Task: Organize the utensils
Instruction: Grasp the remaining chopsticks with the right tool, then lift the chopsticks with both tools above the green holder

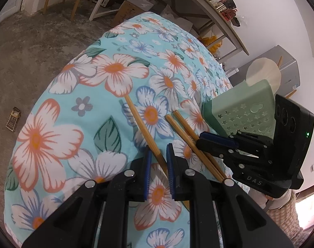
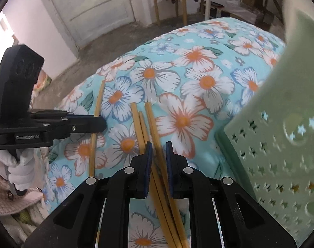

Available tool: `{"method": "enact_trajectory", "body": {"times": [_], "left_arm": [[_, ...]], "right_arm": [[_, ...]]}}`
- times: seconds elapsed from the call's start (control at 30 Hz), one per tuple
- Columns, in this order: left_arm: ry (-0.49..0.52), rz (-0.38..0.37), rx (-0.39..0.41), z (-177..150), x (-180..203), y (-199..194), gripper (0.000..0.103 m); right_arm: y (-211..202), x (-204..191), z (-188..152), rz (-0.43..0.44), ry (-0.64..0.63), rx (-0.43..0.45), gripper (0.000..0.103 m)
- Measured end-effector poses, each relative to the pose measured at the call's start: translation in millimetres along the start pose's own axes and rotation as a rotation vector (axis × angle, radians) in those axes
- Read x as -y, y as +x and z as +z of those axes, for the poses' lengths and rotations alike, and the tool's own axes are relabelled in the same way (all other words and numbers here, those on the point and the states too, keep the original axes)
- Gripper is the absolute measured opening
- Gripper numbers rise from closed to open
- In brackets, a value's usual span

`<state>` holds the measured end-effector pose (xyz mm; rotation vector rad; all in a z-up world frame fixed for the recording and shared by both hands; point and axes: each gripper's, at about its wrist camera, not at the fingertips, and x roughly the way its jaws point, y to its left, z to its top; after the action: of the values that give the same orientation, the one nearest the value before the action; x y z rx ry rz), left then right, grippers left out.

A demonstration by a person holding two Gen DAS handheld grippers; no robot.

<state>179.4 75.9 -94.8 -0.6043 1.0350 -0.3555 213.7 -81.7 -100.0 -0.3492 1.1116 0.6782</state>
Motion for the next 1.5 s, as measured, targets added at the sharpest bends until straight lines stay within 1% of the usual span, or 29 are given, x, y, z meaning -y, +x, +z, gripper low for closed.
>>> {"method": "enact_trajectory", "body": {"times": [0.13, 0.23, 0.3, 0.37, 0.43, 0.53, 0.67, 0.73, 0.83, 0.93, 1.1, 1.13, 1.23, 1.3, 1.43, 1.5], "left_arm": [[-0.003, -0.001, -0.001, 0.4, -0.4, 0.3, 0.014], [-0.007, -0.001, 0.000, 0.8, -0.9, 0.8, 0.014], [-0.012, 0.000, 0.000, 1.0, -1.6, 1.5, 0.014], [-0.014, 0.001, 0.004, 1.3, -1.8, 1.9, 0.014], [-0.009, 0.007, 0.013, 0.9, -1.0, 1.5, 0.014], [0.006, 0.018, 0.038, 1.1, 2.1, -1.6, 0.013], [0.040, 0.027, 0.090, 2.5, 10.3, -13.1, 0.012], [0.063, 0.025, 0.119, 3.6, 16.0, -21.1, 0.012], [0.118, 0.025, 0.180, 3.4, 30.7, -37.0, 0.011], [0.178, 0.020, 0.234, 1.9, 46.4, -51.9, 0.010], [0.275, -0.005, 0.311, -1.0, 77.4, -74.1, 0.006], [0.299, -0.015, 0.329, -1.3, 85.4, -79.2, 0.006], [0.350, -0.029, 0.374, -0.6, 104.0, -90.7, 0.006], [0.372, -0.048, 0.396, 0.8, 114.7, -98.2, 0.006], [0.425, -0.082, 0.464, 7.4, 141.7, -114.4, 0.006], [0.457, -0.112, 0.514, 12.4, 160.2, -124.0, 0.006]], "right_arm": [[10.9, -4.5, 14.5, -0.021, -0.027, -0.030, 0.013], [27.7, -8.7, 23.0, -0.040, -0.038, -0.059, 0.013], [31.0, -10.0, 25.5, -0.042, -0.041, -0.051, 0.013], [28.9, -8.6, 28.1, -0.041, -0.018, -0.038, 0.008], [26.9, -6.4, 30.9, -0.040, 0.001, -0.017, 0.006], [16.9, -2.3, 33.0, -0.064, 0.023, 0.037, 0.004], [-28.5, 5.7, 25.9, -0.080, 0.086, 0.166, 0.004], [-57.4, 10.5, 20.6, -0.079, 0.124, 0.243, 0.004], [-93.1, 17.3, 10.5, -0.082, 0.176, 0.334, 0.004], [-133.2, 25.6, -5.2, -0.085, 0.238, 0.441, 0.004], [-182.7, 33.2, -38.8, -0.080, 0.318, 0.590, 0.004], [-189.2, 32.8, -46.0, -0.072, 0.325, 0.613, 0.004], [-199.6, 36.8, -62.8, -0.085, 0.360, 0.668, 0.004], [-202.5, 41.8, -72.7, -0.070, 0.386, 0.693, 0.004], [-213.5, 45.4, -88.5, -0.071, 0.416, 0.741, 0.004], [-221.4, 47.5, -95.6, -0.070, 0.423, 0.759, 0.004]]}}
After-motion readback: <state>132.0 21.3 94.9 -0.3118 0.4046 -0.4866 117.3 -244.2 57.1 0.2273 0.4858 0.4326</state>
